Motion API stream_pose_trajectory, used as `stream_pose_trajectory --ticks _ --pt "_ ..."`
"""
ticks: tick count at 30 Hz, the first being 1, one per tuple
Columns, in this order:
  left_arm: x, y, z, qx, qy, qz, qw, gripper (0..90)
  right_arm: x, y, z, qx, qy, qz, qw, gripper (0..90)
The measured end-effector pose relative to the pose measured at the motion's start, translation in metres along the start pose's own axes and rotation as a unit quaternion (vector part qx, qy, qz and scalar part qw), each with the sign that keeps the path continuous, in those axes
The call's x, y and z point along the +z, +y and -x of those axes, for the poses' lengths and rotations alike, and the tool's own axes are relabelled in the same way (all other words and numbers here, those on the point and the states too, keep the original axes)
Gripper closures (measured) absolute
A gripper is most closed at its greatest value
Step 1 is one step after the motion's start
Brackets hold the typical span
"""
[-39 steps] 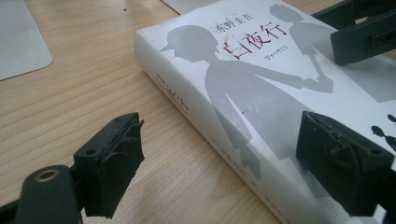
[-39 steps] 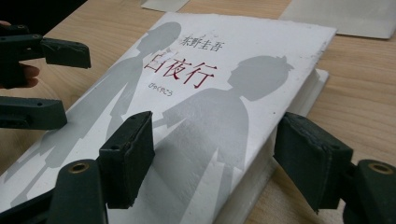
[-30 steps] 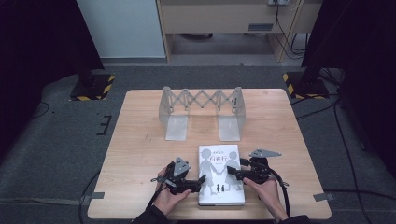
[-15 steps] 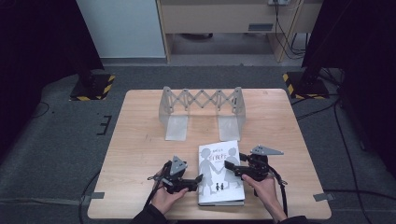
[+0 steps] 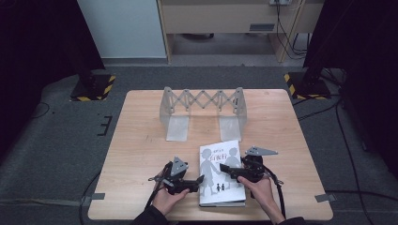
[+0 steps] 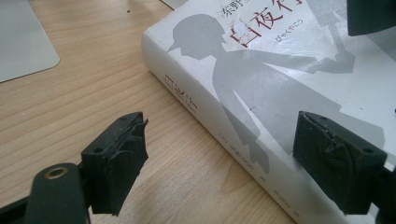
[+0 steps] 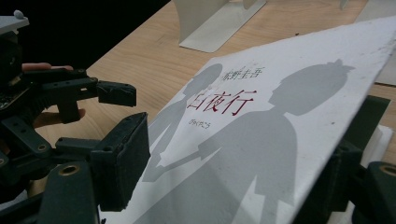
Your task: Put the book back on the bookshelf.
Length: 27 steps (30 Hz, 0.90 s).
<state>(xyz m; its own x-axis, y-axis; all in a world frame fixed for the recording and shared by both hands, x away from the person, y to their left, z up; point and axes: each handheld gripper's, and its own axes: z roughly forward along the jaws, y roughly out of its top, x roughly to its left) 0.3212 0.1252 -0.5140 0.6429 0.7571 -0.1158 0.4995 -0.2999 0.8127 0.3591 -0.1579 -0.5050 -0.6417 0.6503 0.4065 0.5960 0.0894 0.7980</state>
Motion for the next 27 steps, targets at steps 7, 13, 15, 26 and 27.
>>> stream_pose_trajectory --ticks 7,13,15,26,27 --pt "0.0 0.0 -0.001 -0.001 -0.001 -0.001 1.0 16.9 0.01 -0.002 -0.004 0.0 0.004 -0.014 0.9999 26.7" --pt "-0.001 0.0 -0.002 -0.007 -0.001 0.001 1.0 18.1 0.008 -0.002 -0.003 0.014 0.003 -0.006 0.9999 34.5" --pt "-0.001 0.0 -0.004 -0.015 -0.004 0.005 0.9999 18.6 0.007 0.0 -0.003 0.023 0.007 0.004 0.9997 38.6" --pt "-0.002 0.0 -0.006 -0.026 -0.012 0.016 0.9995 19.7 0.015 0.002 0.0 0.036 0.024 -0.003 0.9991 34.2" --pt "-0.002 0.0 -0.007 -0.026 -0.011 0.016 0.9995 19.8 0.016 0.001 0.002 0.044 0.022 -0.008 0.9988 37.4"
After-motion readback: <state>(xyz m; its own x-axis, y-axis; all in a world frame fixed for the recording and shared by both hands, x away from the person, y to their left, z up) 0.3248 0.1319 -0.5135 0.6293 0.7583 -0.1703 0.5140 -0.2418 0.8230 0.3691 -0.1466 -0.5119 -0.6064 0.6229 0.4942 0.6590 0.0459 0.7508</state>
